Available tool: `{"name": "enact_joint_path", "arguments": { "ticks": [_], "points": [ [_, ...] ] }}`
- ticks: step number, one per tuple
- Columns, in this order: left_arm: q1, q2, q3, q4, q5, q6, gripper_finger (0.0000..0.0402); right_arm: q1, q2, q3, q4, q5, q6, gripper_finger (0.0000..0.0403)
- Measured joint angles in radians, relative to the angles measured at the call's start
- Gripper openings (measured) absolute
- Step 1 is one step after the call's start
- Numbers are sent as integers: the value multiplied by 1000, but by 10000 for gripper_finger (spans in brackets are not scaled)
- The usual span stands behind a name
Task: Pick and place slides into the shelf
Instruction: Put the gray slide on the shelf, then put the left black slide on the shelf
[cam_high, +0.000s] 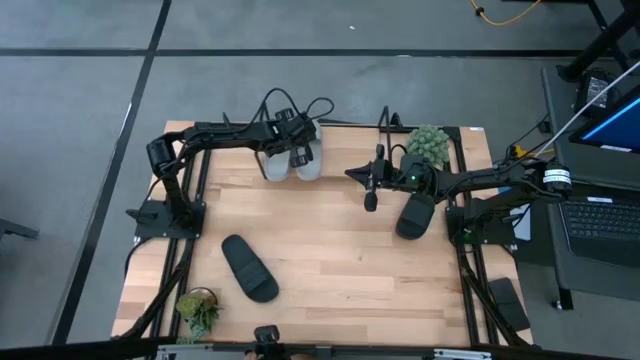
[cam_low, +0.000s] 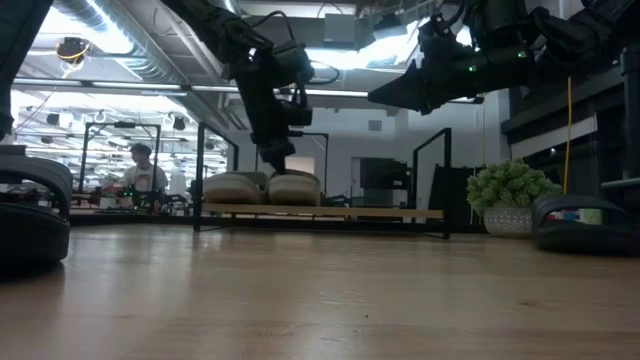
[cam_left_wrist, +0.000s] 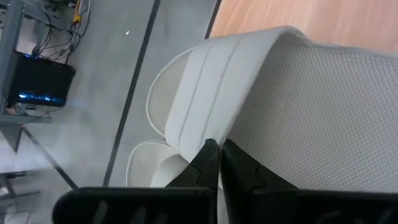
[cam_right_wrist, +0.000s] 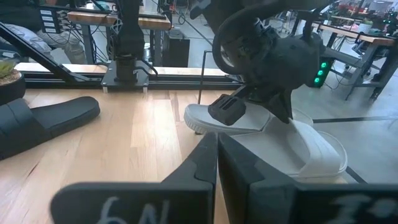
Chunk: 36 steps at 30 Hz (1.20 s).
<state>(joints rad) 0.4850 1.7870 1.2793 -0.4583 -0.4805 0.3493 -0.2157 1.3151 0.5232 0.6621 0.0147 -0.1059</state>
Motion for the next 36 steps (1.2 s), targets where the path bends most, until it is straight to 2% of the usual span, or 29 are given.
{"name": "enact_joint_path", "arguments": {
  "ticks": [14,23,28,36],
  "points": [
    [-6,0,0,-32,-7,1,57,0,0,0,-2,0,0,16],
    [-25,0,0,-23,-61,27,95,0,0,0,-2,0,0,16],
    [-36,-12,0,-16,-99,28,104,0,0,0,-2,0,0,16],
    [-55,-116,0,-13,-105,28,104,0,0,0,-2,0,0,16]
  ]
}}
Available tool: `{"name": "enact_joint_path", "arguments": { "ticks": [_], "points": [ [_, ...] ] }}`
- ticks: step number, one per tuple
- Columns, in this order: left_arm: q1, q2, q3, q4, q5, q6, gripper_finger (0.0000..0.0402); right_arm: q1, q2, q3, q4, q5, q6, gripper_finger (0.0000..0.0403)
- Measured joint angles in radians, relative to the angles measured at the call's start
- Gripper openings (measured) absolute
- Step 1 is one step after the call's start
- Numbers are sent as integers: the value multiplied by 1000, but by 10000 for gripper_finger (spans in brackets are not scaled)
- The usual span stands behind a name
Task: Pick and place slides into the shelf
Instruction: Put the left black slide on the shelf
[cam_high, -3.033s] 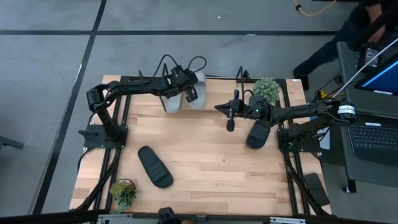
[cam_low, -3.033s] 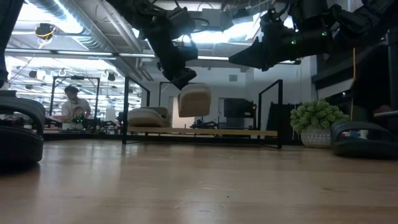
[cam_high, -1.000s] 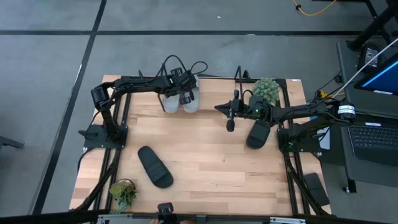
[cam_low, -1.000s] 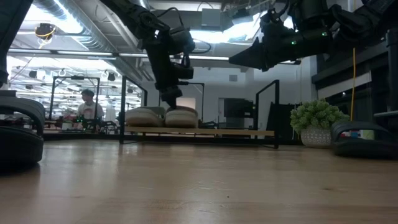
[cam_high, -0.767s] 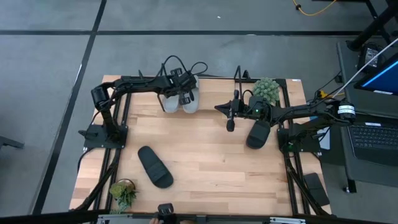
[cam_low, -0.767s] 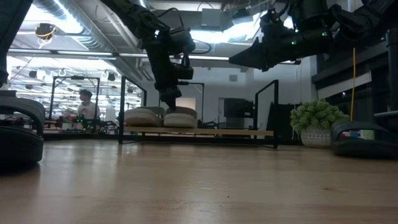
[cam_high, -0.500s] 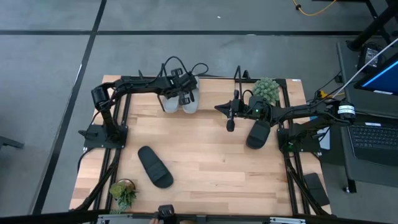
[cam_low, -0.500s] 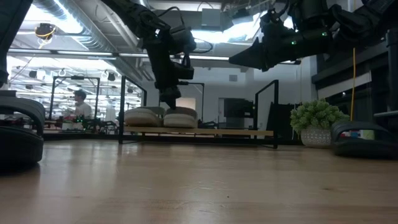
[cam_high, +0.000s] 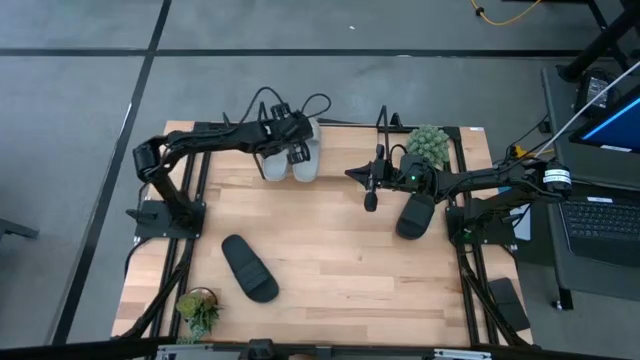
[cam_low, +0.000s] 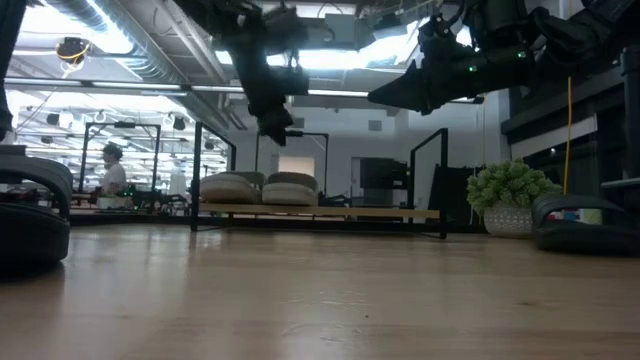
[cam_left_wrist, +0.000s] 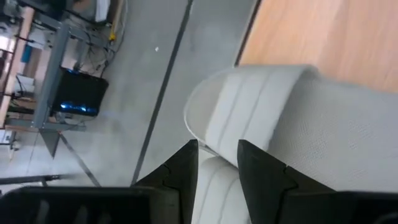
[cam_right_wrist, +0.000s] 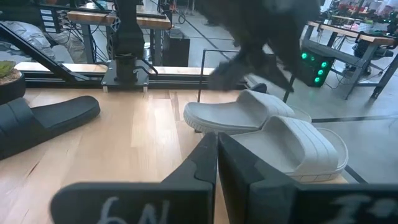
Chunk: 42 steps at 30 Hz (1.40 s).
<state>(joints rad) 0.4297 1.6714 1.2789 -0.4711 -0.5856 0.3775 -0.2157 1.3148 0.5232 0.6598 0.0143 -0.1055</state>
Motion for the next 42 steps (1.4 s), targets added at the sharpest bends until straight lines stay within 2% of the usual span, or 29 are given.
{"name": "enact_joint_path", "arguments": {
  "ticks": [9,17,21,26,35,42],
  "points": [
    [-70,-108,0,-13,1,-1,101,1,0,0,0,0,0,16],
    [-185,-234,0,-56,3,-80,68,6,0,0,0,0,0,16],
    [-249,-285,0,-153,4,-174,49,22,0,0,0,-1,-1,16],
    [-331,-316,0,-336,15,-315,6,49,0,0,-5,-3,-2,16],
    [-470,-323,0,-555,213,-590,2,121,0,0,-72,-19,0,16],
    [-634,-322,0,-584,221,-810,0,183,0,0,-90,-19,19,16]
  ]
}}
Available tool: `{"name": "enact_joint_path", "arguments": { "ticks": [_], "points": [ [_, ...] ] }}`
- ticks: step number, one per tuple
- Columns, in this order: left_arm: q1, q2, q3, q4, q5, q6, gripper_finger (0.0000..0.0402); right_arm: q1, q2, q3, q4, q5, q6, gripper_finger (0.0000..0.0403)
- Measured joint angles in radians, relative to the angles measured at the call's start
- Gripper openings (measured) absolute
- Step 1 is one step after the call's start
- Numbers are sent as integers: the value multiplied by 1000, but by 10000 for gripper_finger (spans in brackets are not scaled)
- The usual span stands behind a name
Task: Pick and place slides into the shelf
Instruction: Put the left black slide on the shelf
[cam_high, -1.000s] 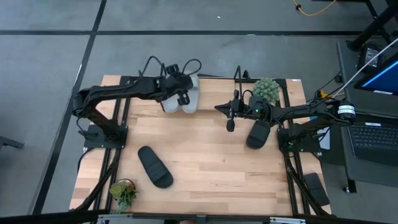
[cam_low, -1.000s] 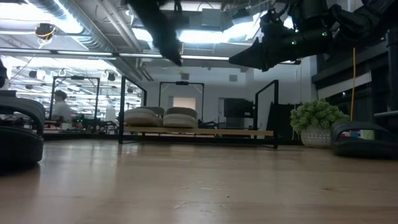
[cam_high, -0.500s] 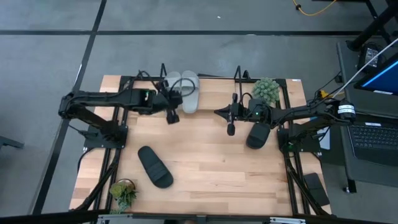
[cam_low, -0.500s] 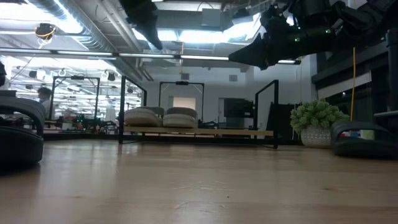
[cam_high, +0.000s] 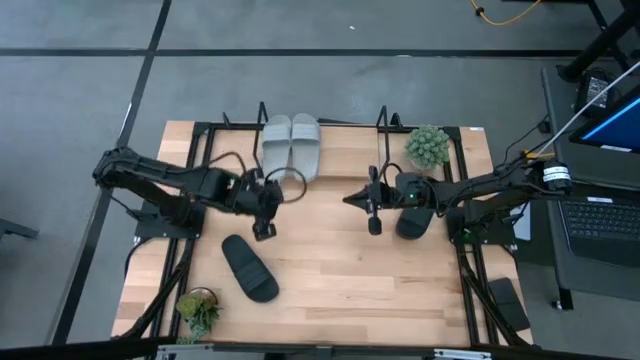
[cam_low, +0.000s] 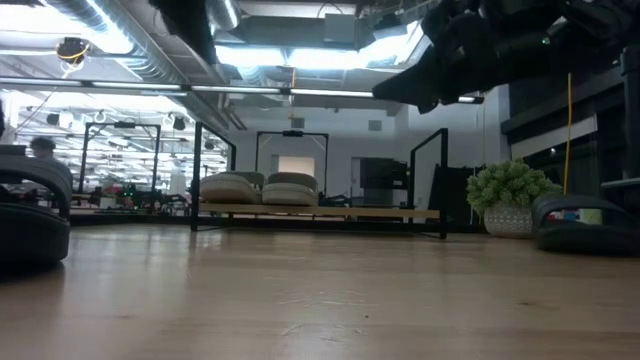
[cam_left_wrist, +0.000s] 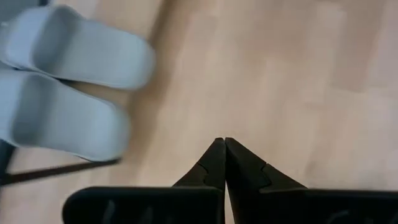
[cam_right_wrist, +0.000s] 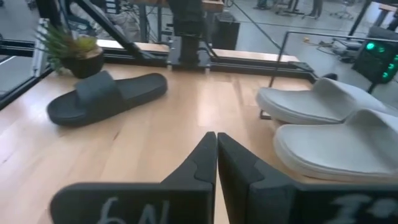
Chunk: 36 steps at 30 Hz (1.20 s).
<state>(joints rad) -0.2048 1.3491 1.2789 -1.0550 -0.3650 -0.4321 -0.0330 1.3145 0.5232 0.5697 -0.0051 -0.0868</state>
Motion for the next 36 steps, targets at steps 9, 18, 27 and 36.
{"name": "enact_joint_path", "arguments": {
  "ticks": [9,18,27,36],
  "points": [
    [-268,54,0,51,-76,-281,0,63,0,0,-17,0,15,16],
    [-461,211,0,213,-77,-414,0,206,0,0,-17,9,32,6],
    [-583,288,0,229,-8,-715,0,359,0,0,-31,107,67,9],
    [-597,293,0,225,44,-763,0,391,0,0,-34,154,60,17]
  ]
}}
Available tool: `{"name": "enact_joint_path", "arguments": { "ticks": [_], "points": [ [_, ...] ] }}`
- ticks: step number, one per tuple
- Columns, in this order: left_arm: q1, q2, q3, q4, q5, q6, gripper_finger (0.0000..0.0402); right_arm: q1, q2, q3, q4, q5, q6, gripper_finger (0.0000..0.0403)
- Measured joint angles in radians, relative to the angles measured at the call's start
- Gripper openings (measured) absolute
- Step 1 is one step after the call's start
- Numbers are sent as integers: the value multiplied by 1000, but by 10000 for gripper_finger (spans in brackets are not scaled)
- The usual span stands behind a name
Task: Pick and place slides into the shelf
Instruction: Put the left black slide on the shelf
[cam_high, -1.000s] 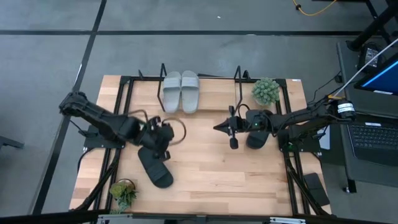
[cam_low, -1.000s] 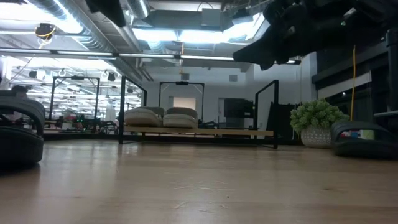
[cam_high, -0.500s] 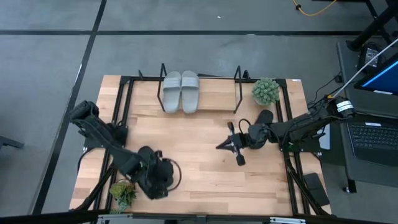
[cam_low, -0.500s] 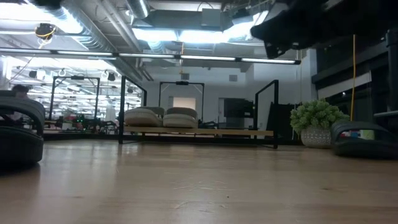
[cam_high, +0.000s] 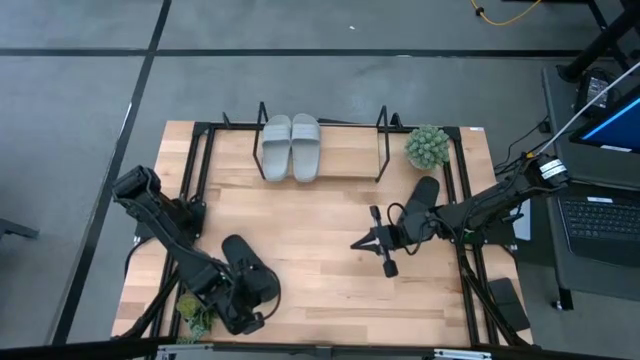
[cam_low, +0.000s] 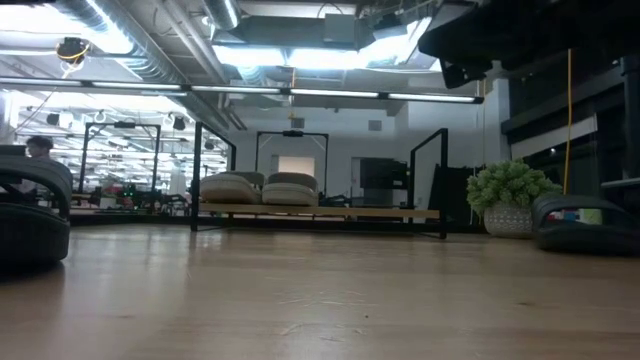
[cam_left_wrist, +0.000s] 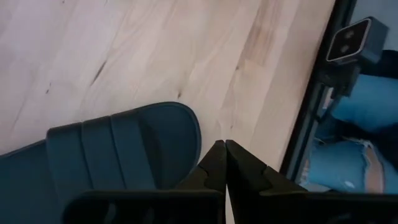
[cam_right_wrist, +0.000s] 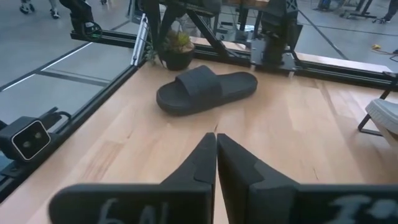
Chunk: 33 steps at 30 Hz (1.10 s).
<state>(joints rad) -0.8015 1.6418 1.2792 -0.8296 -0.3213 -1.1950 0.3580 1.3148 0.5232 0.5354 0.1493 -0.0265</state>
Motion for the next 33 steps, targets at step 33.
{"name": "enact_joint_path", "arguments": {
  "ticks": [33],
  "points": [
    [75,2,0,-315,-77,-80,51,-7,0,0,-31,-1,-8,13]
  ]
}}
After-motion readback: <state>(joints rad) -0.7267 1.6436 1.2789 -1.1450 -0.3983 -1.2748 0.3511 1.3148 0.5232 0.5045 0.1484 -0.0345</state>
